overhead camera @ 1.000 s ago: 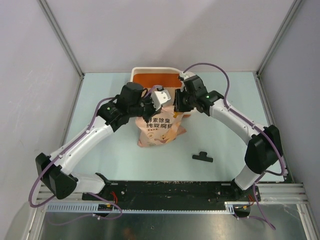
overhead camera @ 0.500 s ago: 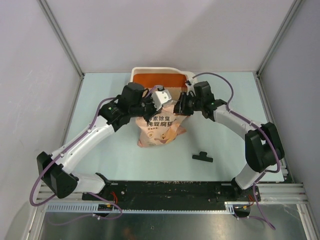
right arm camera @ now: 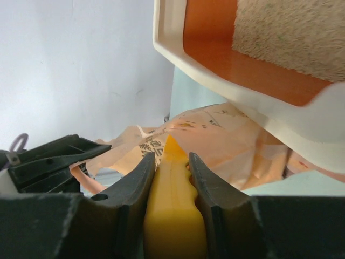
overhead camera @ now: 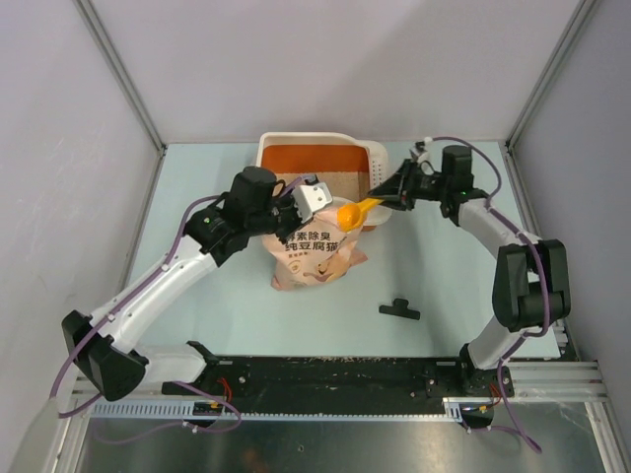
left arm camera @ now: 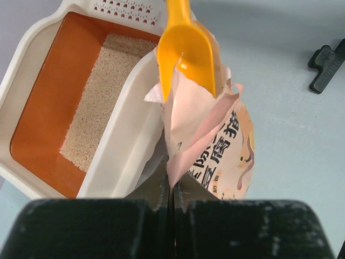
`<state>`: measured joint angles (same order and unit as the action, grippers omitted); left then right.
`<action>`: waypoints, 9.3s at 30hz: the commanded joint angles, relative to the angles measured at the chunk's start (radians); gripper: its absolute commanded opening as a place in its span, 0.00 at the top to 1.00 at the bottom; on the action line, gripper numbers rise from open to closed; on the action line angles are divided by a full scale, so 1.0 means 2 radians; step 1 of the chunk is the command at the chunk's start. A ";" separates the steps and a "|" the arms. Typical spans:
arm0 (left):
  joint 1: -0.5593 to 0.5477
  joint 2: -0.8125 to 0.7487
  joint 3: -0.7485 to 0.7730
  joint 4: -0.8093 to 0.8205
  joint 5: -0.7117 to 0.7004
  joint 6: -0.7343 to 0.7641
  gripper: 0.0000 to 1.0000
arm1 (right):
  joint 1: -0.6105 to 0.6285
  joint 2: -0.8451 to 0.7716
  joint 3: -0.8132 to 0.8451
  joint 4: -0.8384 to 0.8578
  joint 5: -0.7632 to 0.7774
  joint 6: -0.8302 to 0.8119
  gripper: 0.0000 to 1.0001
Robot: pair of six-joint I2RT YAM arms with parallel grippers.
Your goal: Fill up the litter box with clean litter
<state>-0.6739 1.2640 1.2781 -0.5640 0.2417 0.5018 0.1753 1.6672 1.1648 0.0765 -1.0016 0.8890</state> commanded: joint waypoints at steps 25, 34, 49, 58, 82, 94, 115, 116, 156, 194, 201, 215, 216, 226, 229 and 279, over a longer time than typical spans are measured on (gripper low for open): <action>-0.013 -0.031 0.009 0.033 0.033 0.055 1.00 | -0.009 0.002 0.083 -0.053 -0.051 -0.066 1.00; -0.014 -0.041 -0.006 0.033 0.026 0.066 1.00 | -0.029 -0.006 0.084 -0.123 -0.062 -0.113 1.00; -0.013 0.039 0.032 0.036 0.043 0.057 1.00 | -0.013 0.048 0.084 0.048 -0.100 -0.023 1.00; -0.012 0.069 0.068 0.038 0.027 0.046 1.00 | -0.042 0.059 0.085 -0.025 -0.088 -0.030 1.00; -0.011 0.051 0.031 0.037 -0.039 0.071 1.00 | -0.124 0.127 0.219 0.024 -0.078 0.062 1.00; -0.011 0.024 0.012 0.034 -0.041 0.073 1.00 | -0.053 0.243 0.382 -0.080 0.162 -0.102 1.00; -0.011 -0.039 -0.050 0.034 -0.028 0.095 1.00 | 0.026 0.181 0.369 -0.140 0.127 -0.146 1.00; -0.011 -0.038 -0.050 0.034 -0.027 0.097 1.00 | 0.019 0.168 0.356 -0.141 0.125 -0.151 1.00; -0.006 -0.019 -0.045 0.034 -0.009 0.055 1.00 | 0.009 -0.070 0.299 -0.363 0.064 -0.412 1.00; -0.005 -0.024 0.014 0.043 0.039 -0.002 1.00 | 0.208 0.000 0.183 -0.362 0.464 -0.283 1.00; -0.005 -0.028 0.014 0.053 0.039 -0.007 1.00 | 0.231 0.019 0.152 -0.355 0.436 -0.247 1.00; -0.005 -0.043 -0.022 0.068 0.038 -0.007 1.00 | 0.168 -0.008 0.027 -0.052 0.162 -0.068 1.00; -0.006 -0.045 -0.027 0.067 0.037 -0.002 1.00 | 0.159 -0.005 0.025 -0.044 0.149 -0.053 1.00; -0.005 -0.072 -0.051 0.057 -0.001 0.025 1.00 | 0.088 -0.014 0.025 0.025 0.071 0.023 1.00; -0.005 -0.078 -0.049 0.053 -0.011 0.058 1.00 | 0.047 -0.024 0.025 -0.004 0.040 0.000 1.00; -0.007 -0.037 -0.022 0.048 -0.020 0.110 1.00 | -0.063 -0.006 0.052 0.036 -0.077 0.033 1.00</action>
<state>-0.6849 1.1992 1.2110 -0.5415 0.1753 0.6918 0.0875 1.6882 1.2201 0.1066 -1.1358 0.9421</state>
